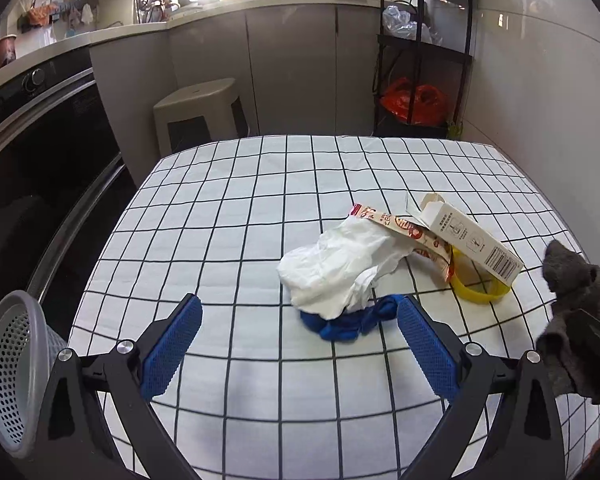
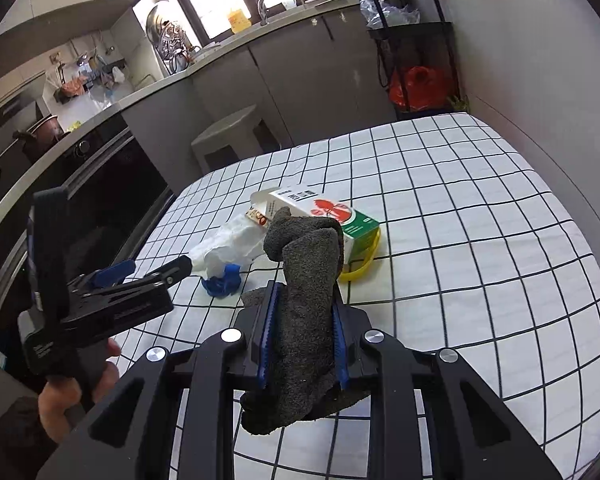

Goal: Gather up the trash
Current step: 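Grasp the white tissue with the left tool while the right tool holds the grey cloth, then carry tissue and cloth to the grey basket and open both tools over it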

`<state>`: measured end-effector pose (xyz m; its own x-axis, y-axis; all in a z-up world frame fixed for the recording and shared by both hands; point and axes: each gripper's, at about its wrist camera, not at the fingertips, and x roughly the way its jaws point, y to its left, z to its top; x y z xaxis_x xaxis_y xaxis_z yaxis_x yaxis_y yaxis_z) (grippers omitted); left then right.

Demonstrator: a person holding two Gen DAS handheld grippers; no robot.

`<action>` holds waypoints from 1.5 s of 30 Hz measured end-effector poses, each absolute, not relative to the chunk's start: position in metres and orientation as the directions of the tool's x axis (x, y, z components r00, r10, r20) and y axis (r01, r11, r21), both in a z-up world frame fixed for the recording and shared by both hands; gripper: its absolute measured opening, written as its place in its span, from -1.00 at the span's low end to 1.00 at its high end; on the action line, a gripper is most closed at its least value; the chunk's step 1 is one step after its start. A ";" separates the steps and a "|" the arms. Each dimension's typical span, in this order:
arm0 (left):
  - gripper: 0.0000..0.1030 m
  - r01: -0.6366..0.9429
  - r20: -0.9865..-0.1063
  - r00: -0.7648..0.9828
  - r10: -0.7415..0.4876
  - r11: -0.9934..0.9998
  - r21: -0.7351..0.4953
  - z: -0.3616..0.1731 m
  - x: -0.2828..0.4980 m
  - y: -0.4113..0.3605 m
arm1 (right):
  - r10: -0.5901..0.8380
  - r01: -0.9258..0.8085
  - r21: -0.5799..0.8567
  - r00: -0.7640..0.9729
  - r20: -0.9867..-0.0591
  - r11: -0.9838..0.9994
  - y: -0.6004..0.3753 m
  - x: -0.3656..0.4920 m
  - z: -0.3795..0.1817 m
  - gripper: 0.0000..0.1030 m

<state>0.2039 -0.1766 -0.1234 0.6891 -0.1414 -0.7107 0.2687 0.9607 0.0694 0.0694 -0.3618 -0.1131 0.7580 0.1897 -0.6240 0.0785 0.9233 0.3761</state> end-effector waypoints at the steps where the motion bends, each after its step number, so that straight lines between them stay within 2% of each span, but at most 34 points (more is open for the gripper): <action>1: 0.87 0.267 -0.712 0.690 -0.132 0.960 0.081 -0.127 0.209 -0.182 | 0.192 0.082 0.386 0.761 -0.620 0.919 -0.366 0.067 -0.112 -0.54; 8: 0.84 0.246 -0.735 0.670 -0.101 0.965 0.092 -0.148 0.236 -0.200 | 0.200 0.093 0.408 0.761 -0.617 0.908 -0.377 0.061 -0.114 -0.54; 9: 0.77 0.243 -0.739 0.667 -0.096 0.966 0.093 -0.151 0.238 -0.201 | 0.201 0.090 0.407 0.761 -0.617 0.909 -0.377 0.061 -0.113 -0.54; 10: 0.58 0.244 -0.745 0.660 -0.094 0.965 0.095 -0.154 0.240 -0.203 | 0.201 0.089 0.406 0.761 -0.617 0.910 -0.376 0.061 -0.113 -0.54; 13: 0.18 0.247 -0.761 0.645 -0.074 0.962 0.116 -0.161 0.240 -0.206 | 0.207 0.085 0.409 0.757 -0.619 0.909 -0.375 0.063 -0.114 -0.54; 19: -0.25 0.253 -0.757 0.645 -0.105 0.964 0.082 -0.156 0.233 -0.201 | 0.215 0.073 0.396 0.742 -0.635 0.915 -0.367 0.065 -0.117 -0.54; 22: -0.39 0.253 -0.753 0.647 -0.121 0.965 0.063 -0.149 0.231 -0.196 | 0.220 0.066 0.394 0.739 -0.637 0.917 -0.367 0.067 -0.119 -0.54; 31: -0.53 0.232 -0.728 0.672 -0.135 0.972 0.034 -0.117 0.220 -0.174 | 0.240 0.048 0.402 0.737 -0.632 0.914 -0.365 0.067 -0.118 -0.54; 45: -0.54 0.167 -0.690 0.722 -0.051 0.981 0.102 -0.076 0.139 -0.080 | 0.334 -0.080 0.397 0.704 -0.627 0.914 -0.306 0.070 -0.116 -0.54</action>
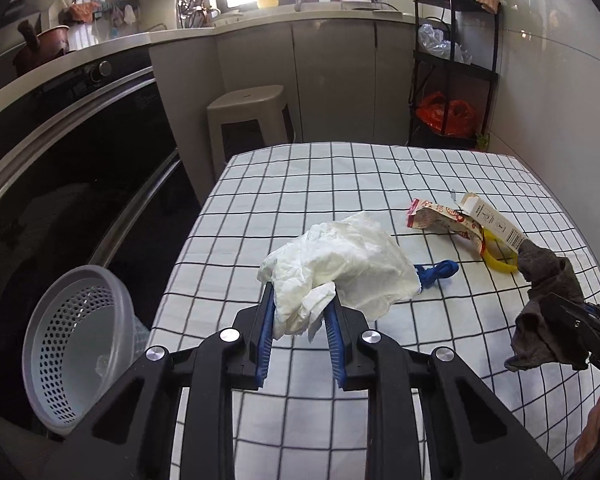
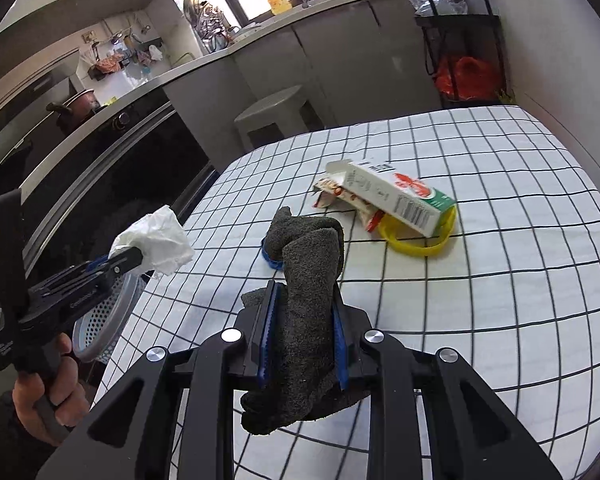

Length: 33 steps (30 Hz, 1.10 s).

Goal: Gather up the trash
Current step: 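Carry tissue and cloth to the grey basket and open both tools over it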

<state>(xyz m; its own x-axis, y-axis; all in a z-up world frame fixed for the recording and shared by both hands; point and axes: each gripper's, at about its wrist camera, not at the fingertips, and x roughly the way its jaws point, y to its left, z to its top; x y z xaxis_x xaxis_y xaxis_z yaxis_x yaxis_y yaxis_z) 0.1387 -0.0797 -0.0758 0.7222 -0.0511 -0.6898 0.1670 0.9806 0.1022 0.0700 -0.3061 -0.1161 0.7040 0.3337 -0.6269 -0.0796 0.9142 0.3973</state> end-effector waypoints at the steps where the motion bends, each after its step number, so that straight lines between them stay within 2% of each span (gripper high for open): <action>1: -0.54 0.164 -0.689 0.723 -0.049 0.981 0.102 -0.073 0.133 -0.070 | 0.341 -0.093 0.392 0.697 -0.631 0.915 -0.298 0.070 -0.118 -0.54; 11: -0.54 0.082 -0.672 0.740 0.002 0.992 0.093 -0.069 0.103 0.029 | 0.387 -0.190 0.354 0.657 -0.647 0.916 -0.211 0.060 -0.123 -0.54; 16: -0.54 -0.010 -0.673 0.737 0.060 0.997 0.079 -0.068 0.107 0.083 | 0.441 -0.220 0.397 0.631 -0.638 0.891 -0.153 0.070 -0.121 -0.54; 24: -0.54 -0.142 -0.669 0.722 0.179 0.984 0.110 -0.065 0.110 0.167 | 0.533 -0.393 0.361 0.583 -0.613 0.846 -0.035 0.109 -0.090 -0.54; 28: -0.54 -0.204 -0.684 0.696 0.217 0.974 0.102 -0.078 0.116 0.201 | 0.569 -0.445 0.363 0.540 -0.620 0.819 0.014 0.129 -0.092 -0.54; 33: -0.54 -0.250 -0.726 0.656 0.206 0.967 0.048 -0.091 0.126 0.229 | 0.578 -0.481 0.349 0.499 -0.646 0.804 0.052 0.146 -0.100 -0.54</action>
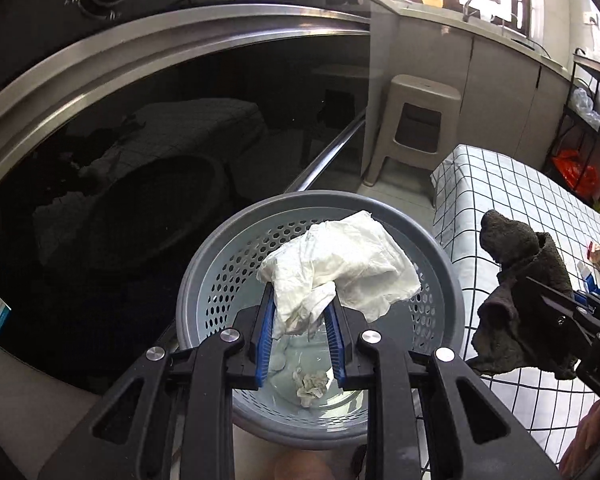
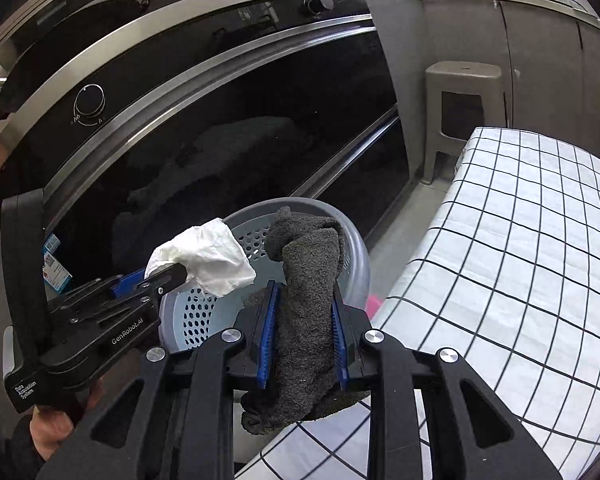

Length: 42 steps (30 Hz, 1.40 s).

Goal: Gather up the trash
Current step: 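Carry tissue and cloth to the grey basket and open both tools over it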

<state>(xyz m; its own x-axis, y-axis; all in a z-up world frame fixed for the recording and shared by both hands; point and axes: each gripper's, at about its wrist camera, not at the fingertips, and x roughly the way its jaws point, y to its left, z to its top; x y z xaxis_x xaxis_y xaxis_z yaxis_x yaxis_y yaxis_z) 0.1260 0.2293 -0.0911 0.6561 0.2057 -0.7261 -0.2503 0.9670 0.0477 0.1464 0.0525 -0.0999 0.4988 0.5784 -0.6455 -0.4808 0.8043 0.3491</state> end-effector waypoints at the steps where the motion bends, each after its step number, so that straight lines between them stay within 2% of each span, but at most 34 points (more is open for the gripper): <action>1: -0.54 -0.261 -0.730 0.652 0.207 0.965 0.040 -0.092 0.127 0.233 | 0.576 -0.485 0.343 0.495 -0.650 0.804 0.058 0.149 -0.102 -0.54; 14: -0.53 -0.314 -0.786 0.583 0.205 0.949 0.015 -0.109 0.142 0.251 | 0.560 -0.513 0.313 0.445 -0.699 0.799 0.100 0.168 -0.119 -0.54; 25: -0.42 -0.304 -0.800 0.568 0.191 0.953 0.011 -0.113 0.141 0.251 | 0.546 -0.510 0.301 0.441 -0.713 0.806 0.110 0.167 -0.120 -0.50; 26: -0.39 -0.308 -0.799 0.568 0.197 0.951 0.016 -0.113 0.140 0.252 | 0.543 -0.510 0.297 0.443 -0.714 0.807 0.110 0.167 -0.120 -0.50; 27: -0.29 -0.314 -0.798 0.567 0.205 0.949 0.021 -0.113 0.139 0.253 | 0.539 -0.508 0.294 0.446 -0.714 0.810 0.109 0.166 -0.120 -0.48; 28: -0.09 -0.319 -0.800 0.563 0.208 0.948 0.022 -0.114 0.139 0.255 | 0.539 -0.506 0.296 0.446 -0.714 0.810 0.108 0.167 -0.120 -0.37; 30: 0.04 -0.331 -0.801 0.562 0.207 0.944 0.012 -0.114 0.139 0.257 | 0.545 -0.499 0.308 0.448 -0.709 0.810 0.105 0.167 -0.119 -0.19; 32: 0.08 -0.335 -0.798 0.565 0.210 0.942 0.010 -0.113 0.139 0.258 | 0.545 -0.497 0.306 0.456 -0.704 0.812 0.103 0.167 -0.118 -0.07; 42: 0.21 -0.322 -0.793 0.573 0.205 0.947 0.012 -0.112 0.138 0.253 | 0.534 -0.491 0.288 0.489 -0.690 0.822 0.093 0.157 -0.113 -0.07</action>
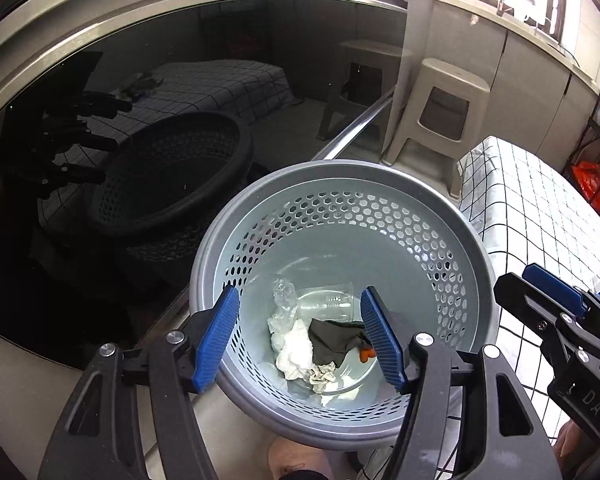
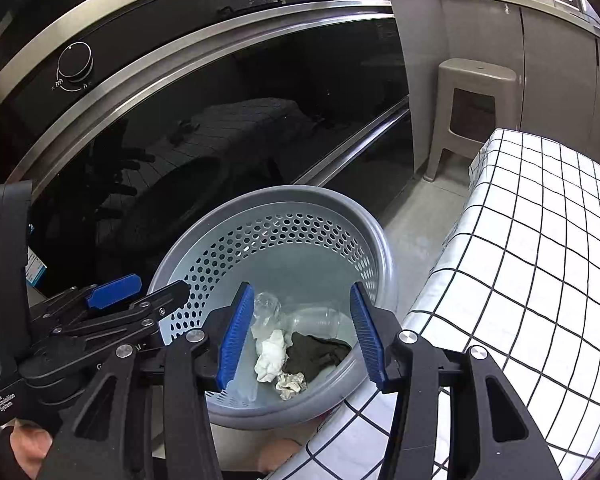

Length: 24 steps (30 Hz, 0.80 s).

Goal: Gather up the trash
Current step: 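Carry tissue and cloth to the grey basket and open both tools over it, then return both tools to the table toward the blue strap and juice carton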

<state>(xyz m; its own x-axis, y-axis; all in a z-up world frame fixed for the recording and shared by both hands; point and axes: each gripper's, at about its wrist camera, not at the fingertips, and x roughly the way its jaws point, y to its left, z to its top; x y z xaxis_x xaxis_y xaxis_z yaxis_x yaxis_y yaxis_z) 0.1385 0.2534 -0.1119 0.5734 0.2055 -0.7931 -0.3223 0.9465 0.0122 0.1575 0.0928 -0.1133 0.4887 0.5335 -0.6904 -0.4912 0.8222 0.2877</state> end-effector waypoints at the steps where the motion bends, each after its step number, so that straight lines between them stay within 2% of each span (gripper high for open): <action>1: 0.21 -0.320 -0.792 0.575 0.205 0.947 0.013 -0.112 0.138 0.253 | 0.533 -0.490 0.289 0.490 -0.690 0.823 0.091 0.156 -0.113 -0.07; 9: 0.32 -0.304 -0.778 0.596 0.199 0.953 0.011 -0.105 0.134 0.242 | 0.521 -0.473 0.283 0.511 -0.684 0.834 0.073 0.144 -0.110 -0.07; 21: 0.34 -0.226 -0.755 0.639 0.151 0.974 0.005 -0.094 0.127 0.197 | 0.491 -0.406 0.293 0.572 -0.657 0.866 0.003 0.109 -0.099 -0.05; 24: 0.42 -0.188 -0.736 0.663 0.137 0.982 0.013 -0.090 0.126 0.177 | 0.468 -0.373 0.292 0.596 -0.653 0.881 -0.021 0.098 -0.096 -0.01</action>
